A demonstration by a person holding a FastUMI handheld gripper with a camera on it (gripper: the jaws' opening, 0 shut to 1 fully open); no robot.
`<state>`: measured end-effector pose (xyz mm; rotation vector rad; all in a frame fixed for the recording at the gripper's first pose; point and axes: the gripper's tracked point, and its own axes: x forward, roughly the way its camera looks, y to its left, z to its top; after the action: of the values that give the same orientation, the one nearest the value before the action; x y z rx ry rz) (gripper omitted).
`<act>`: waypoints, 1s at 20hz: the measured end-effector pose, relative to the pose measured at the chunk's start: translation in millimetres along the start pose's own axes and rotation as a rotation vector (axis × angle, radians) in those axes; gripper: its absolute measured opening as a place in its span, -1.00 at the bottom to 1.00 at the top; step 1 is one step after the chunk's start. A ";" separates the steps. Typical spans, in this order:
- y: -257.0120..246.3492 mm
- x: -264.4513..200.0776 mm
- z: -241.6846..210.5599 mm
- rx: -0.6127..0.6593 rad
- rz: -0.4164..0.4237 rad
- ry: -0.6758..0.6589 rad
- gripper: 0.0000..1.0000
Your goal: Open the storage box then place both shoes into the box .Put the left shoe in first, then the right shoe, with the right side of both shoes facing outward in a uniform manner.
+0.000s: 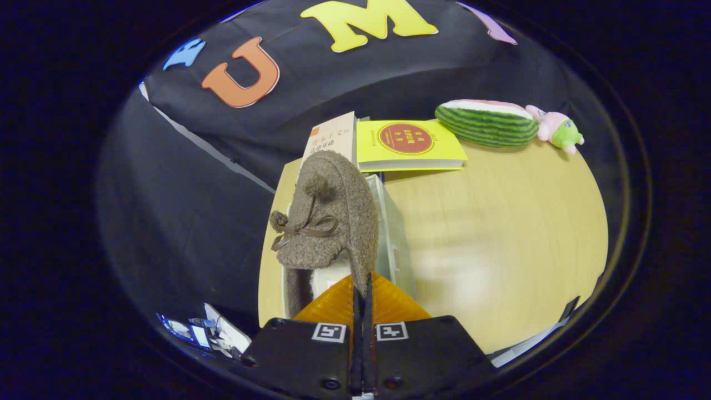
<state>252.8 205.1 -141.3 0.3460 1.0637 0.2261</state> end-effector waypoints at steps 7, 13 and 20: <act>-6.8 29.3 -10.6 -0.046 -0.052 -0.042 -0.87; -21.5 4.6 18.2 -0.186 -0.128 -0.227 0.81; -22.6 -58.3 45.2 -0.277 -0.142 -0.478 0.91</act>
<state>265.7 156.5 -82.8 0.0652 0.5713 0.1497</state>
